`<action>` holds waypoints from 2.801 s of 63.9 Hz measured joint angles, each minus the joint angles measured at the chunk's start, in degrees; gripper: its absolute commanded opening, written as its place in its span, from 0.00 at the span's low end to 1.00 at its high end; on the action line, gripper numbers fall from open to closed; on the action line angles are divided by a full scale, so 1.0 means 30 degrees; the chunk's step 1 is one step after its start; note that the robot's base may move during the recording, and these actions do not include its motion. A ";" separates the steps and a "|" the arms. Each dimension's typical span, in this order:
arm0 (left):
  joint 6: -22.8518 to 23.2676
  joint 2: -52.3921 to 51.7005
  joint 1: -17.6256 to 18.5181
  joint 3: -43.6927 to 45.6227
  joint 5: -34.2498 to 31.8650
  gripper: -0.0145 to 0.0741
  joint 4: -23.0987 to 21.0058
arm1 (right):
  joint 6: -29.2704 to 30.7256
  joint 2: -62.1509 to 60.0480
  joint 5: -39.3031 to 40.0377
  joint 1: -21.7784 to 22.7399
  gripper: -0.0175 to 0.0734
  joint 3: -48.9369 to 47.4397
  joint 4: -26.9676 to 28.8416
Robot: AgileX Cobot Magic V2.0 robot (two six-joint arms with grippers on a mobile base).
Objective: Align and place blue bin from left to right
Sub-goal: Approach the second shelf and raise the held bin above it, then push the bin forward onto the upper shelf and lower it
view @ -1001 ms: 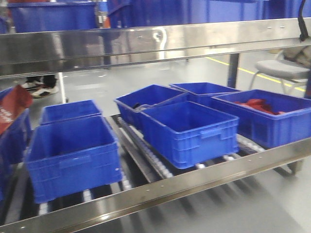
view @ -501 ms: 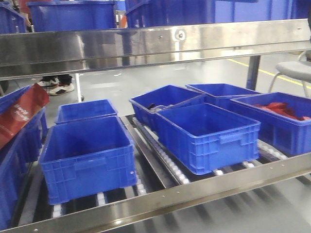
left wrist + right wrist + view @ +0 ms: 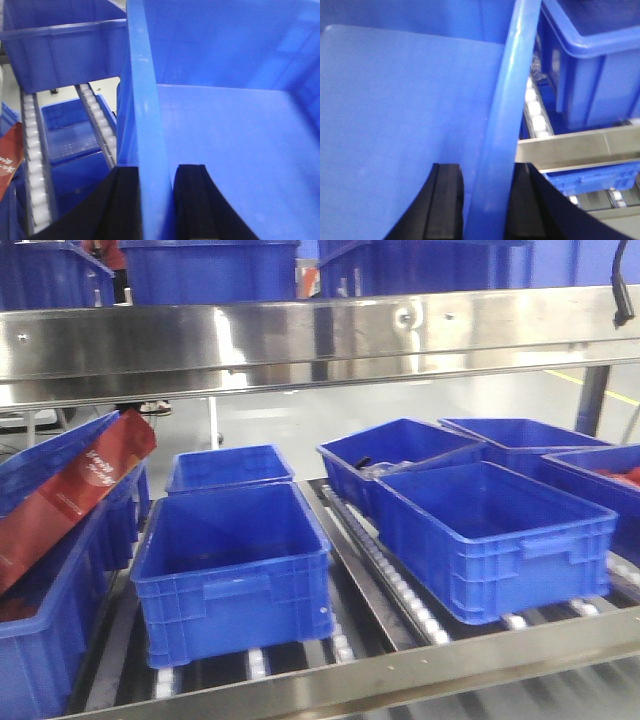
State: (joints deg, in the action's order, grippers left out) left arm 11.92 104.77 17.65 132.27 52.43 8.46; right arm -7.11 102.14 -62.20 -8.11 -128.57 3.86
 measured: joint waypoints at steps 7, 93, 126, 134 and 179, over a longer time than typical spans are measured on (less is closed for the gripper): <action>0.0000 0.0000 0.0000 0.0000 0.0000 0.04 0.0000 | 0.0000 0.0000 0.0000 0.0000 0.02 0.0000 0.0000; 0.0000 0.0000 0.0000 0.0000 0.0000 0.04 0.0000 | 0.0000 0.0000 0.0000 0.0000 0.02 0.0000 0.0000; 0.0000 0.0000 0.0000 0.0000 0.0000 0.04 0.0000 | 0.0000 0.0000 0.0000 0.0000 0.02 0.0000 0.0000; 0.0000 0.0000 0.0000 0.0000 0.0000 0.04 0.0000 | 0.0000 0.0000 0.0000 0.0000 0.02 0.0000 0.0000; 0.0000 0.0000 0.0000 0.0000 0.0000 0.04 0.0000 | 0.0000 0.0000 0.0000 0.0000 0.02 0.0000 0.0000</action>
State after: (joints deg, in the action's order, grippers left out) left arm 11.92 104.77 17.65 132.27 52.43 8.46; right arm -7.11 102.14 -62.20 -8.11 -128.57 3.86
